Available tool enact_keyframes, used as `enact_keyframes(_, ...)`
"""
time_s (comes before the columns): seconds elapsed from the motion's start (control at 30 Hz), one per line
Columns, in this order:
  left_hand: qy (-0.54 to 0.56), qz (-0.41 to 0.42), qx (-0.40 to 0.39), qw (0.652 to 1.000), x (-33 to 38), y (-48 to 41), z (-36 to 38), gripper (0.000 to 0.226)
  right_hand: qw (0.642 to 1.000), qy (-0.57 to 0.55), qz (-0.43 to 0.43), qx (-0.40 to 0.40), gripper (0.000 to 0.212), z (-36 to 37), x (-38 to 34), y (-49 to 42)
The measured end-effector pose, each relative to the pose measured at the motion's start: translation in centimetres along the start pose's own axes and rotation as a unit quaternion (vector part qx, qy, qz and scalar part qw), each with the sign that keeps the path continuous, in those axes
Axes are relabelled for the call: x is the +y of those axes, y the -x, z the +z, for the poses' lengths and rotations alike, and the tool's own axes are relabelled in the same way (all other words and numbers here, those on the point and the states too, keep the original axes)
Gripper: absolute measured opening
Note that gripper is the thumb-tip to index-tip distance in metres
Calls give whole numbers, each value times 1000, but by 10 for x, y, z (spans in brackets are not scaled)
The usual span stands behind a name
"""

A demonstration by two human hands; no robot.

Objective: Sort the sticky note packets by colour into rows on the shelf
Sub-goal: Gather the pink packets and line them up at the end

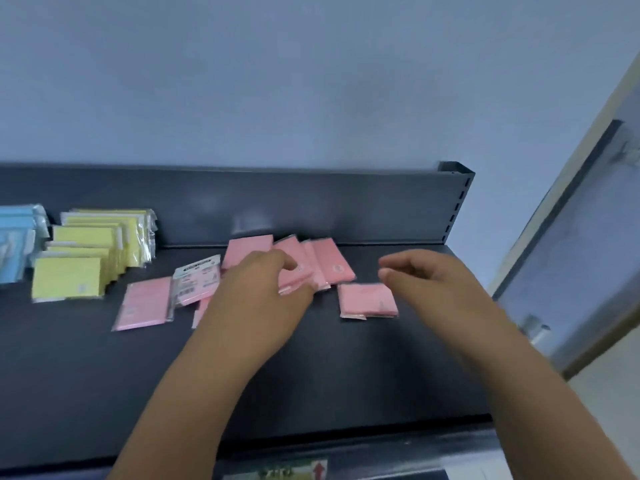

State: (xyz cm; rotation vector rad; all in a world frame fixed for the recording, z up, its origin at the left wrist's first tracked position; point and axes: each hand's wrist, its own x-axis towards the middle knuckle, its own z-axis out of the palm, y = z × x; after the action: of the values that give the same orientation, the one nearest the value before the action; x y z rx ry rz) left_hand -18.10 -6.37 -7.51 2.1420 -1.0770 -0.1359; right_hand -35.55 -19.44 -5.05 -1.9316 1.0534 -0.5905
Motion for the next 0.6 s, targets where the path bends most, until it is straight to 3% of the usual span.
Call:
enact_keyframes(0.07, -25, -16, -18, 999, 15, -15, 21, 40, 999, 19, 2, -45, 15, -4, 1, -28)
enact_keyframes(0.17, -102, 22, -29, 994, 28, -32, 52, 40, 994, 35, 11, -100, 26, 3, 7, -63)
enact_keyframes(0.37, -313, 36, -49, 948, 43, -57, 76, 41, 984, -16, 98, -148, 33, 19, 11, -95)
enact_keyframes(0.43, -348, 34, -52, 936, 46, -65, 80, 44, 979, -54, 127, -151, 27, 22, 8, -105)
enact_keyframes(0.53, -412, 92, -51, 905, 51, -68, 86, 31, 957, -150, 212, -131, 13, 25, 2, -116)
enact_keyframes(0.6, -403, 128, -23, 906, 55, -65, 89, 26, 942, -197, 235, -138, 11, 26, 5, -121)
